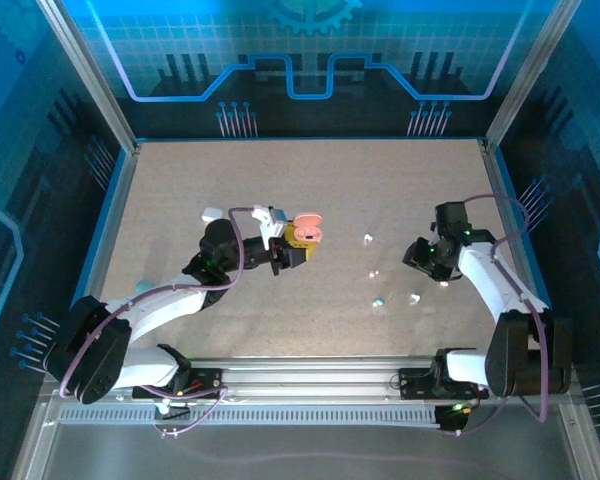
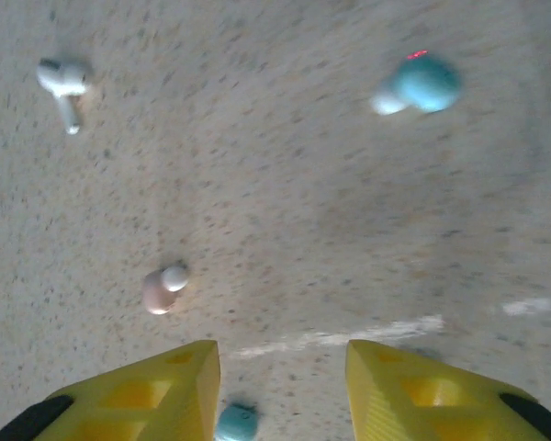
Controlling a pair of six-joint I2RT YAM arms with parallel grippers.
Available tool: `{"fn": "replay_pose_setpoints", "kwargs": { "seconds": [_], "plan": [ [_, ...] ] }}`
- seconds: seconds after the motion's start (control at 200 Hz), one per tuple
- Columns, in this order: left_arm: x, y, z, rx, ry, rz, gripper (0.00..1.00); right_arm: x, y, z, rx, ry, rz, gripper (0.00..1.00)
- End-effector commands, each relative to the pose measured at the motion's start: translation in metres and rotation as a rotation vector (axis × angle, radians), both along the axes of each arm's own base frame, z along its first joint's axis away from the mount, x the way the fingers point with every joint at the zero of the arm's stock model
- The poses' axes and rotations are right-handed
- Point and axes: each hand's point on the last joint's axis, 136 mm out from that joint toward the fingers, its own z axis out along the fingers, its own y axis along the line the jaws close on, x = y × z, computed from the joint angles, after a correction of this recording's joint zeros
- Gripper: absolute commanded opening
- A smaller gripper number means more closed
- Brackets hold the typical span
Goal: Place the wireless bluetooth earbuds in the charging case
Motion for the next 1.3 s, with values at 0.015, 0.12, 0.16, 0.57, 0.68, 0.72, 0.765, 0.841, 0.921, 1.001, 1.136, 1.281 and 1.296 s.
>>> {"fn": "replay_pose_setpoints", "kwargs": {
  "seconds": [0.015,0.12,0.16,0.57,0.68,0.72,0.765,0.841,0.921,1.001,1.136,1.281,1.296],
  "plan": [
    [-0.003,0.005,0.003,-0.003,-0.024,-0.010,0.40,0.017,0.046,0.000,0.055,-0.005,0.179,0.44],
    [-0.003,0.005,0.003,-0.005,-0.021,-0.019,0.40,0.030,0.066,-0.010,0.037,0.019,0.262,0.44],
    [-0.002,0.006,0.003,-0.009,-0.021,-0.021,0.40,0.036,0.070,-0.014,0.020,0.025,0.280,0.44],
    [-0.005,0.009,0.006,-0.014,-0.007,-0.020,0.40,0.041,0.093,-0.047,0.043,0.143,0.367,0.41],
    [-0.005,0.009,0.006,-0.014,-0.008,-0.021,0.40,0.026,0.090,-0.056,0.037,0.182,0.363,0.41],
    [-0.004,0.009,0.006,-0.015,-0.007,-0.021,0.40,0.022,0.088,-0.059,0.033,0.195,0.363,0.41],
    [-0.005,0.009,0.007,-0.016,-0.010,-0.023,0.40,0.018,0.086,-0.062,0.028,0.205,0.362,0.41],
    [-0.005,0.008,0.007,-0.016,-0.006,-0.026,0.40,0.016,0.087,-0.061,0.030,0.202,0.371,0.41],
    [-0.005,0.008,0.008,-0.018,-0.009,-0.026,0.40,0.014,0.086,-0.059,0.029,0.195,0.369,0.41],
    [-0.005,0.008,0.009,-0.020,-0.006,-0.027,0.40,0.011,0.086,-0.057,0.040,0.199,0.371,0.40],
    [-0.006,0.008,0.010,-0.022,-0.004,-0.031,0.40,0.003,0.092,-0.051,0.083,0.201,0.374,0.39],
    [-0.006,0.008,0.010,-0.022,-0.003,-0.034,0.40,-0.005,0.090,-0.045,0.073,0.208,0.358,0.39],
    [-0.006,0.007,0.010,-0.022,-0.003,-0.035,0.40,-0.006,0.089,-0.045,0.073,0.209,0.358,0.39]
  ]
}}
